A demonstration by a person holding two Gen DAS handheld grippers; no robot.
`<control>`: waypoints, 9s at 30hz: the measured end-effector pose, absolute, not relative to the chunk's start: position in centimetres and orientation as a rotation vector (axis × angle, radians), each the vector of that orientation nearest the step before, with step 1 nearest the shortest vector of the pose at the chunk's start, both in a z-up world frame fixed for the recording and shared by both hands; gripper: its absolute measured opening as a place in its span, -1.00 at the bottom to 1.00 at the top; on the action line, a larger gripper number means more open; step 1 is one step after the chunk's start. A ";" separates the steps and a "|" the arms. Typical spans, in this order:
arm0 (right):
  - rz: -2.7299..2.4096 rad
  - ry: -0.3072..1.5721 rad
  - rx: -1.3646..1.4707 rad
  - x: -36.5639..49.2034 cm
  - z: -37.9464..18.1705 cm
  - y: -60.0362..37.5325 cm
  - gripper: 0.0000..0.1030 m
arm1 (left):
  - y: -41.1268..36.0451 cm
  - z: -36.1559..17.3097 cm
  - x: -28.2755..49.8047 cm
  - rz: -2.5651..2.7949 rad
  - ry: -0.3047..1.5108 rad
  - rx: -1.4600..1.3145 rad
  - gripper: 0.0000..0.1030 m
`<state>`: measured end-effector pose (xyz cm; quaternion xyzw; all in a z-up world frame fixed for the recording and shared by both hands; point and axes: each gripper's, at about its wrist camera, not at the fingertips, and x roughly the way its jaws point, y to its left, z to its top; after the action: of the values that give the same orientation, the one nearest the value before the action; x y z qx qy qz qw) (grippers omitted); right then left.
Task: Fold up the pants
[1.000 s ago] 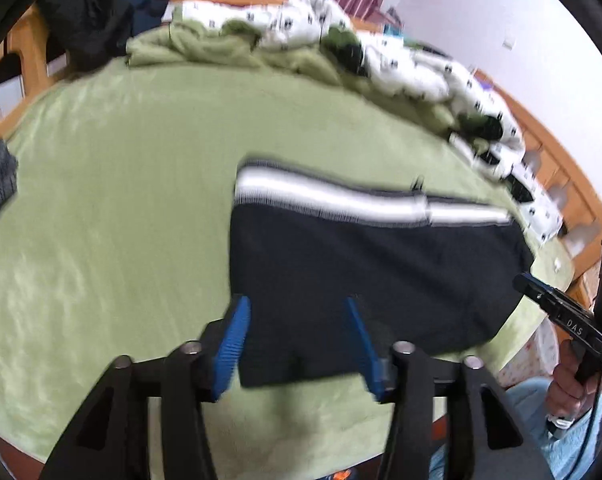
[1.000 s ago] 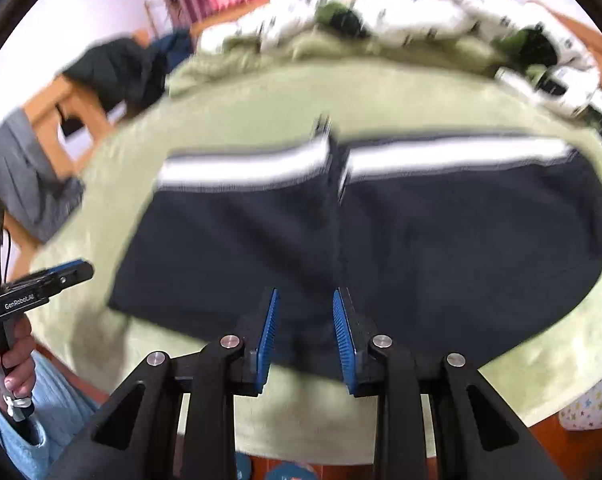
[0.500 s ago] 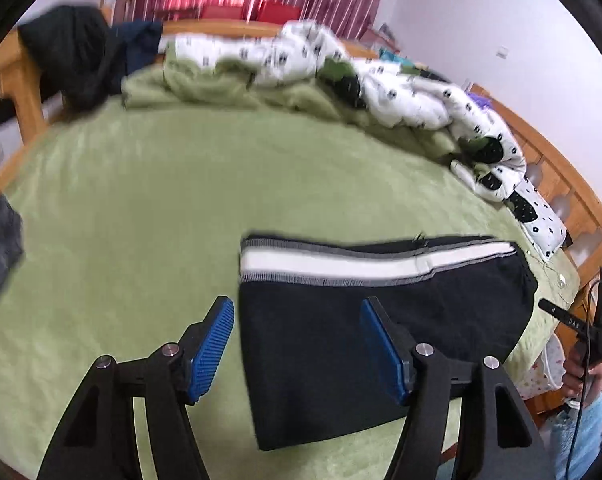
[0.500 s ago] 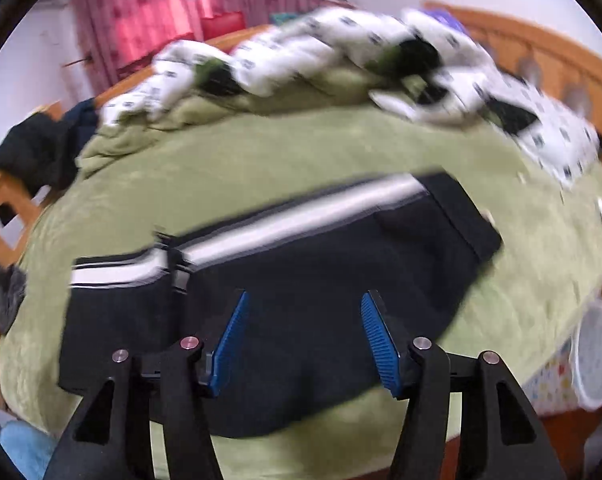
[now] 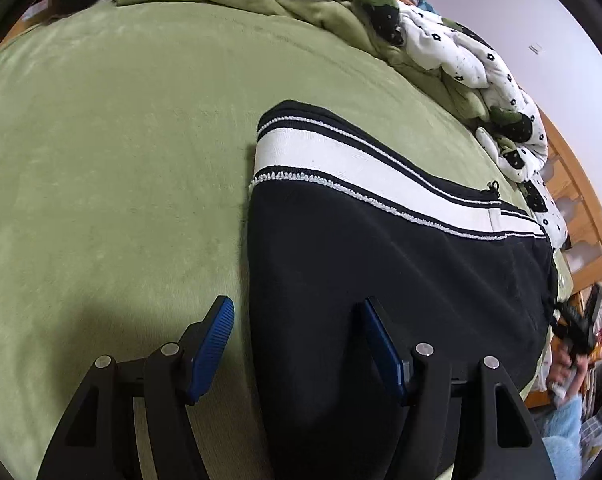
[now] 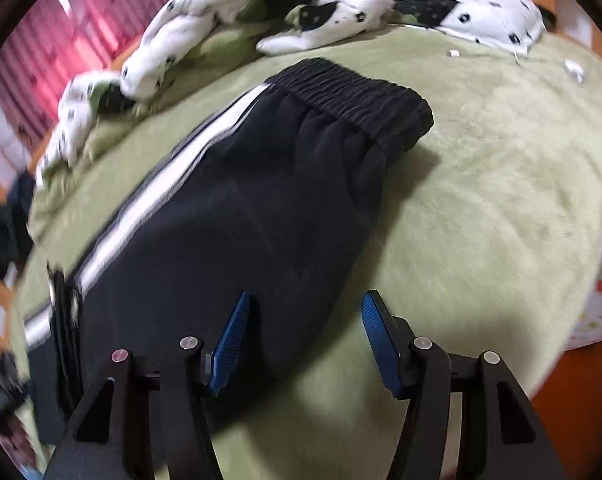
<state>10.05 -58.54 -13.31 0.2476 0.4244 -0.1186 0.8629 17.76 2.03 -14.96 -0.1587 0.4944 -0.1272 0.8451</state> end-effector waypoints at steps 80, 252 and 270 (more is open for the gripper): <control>-0.029 0.866 0.452 19.6 -12.1 -47.9 0.24 | 12.4 -10.7 7.9 -0.030 0.921 -0.234 0.09; 0.136 1.034 0.085 29.4 -11.7 -45.5 0.49 | -7.6 -12.4 21.1 -0.568 1.077 -0.470 0.43; 0.239 0.926 0.277 25.5 -7.2 -43.9 -0.60 | -6.6 -5.7 21.2 -0.462 0.943 -0.394 -0.68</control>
<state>25.52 -43.90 -7.20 0.1330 0.4443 0.1145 0.8785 21.22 -6.60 -5.68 -0.1867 0.4473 -0.2190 0.8468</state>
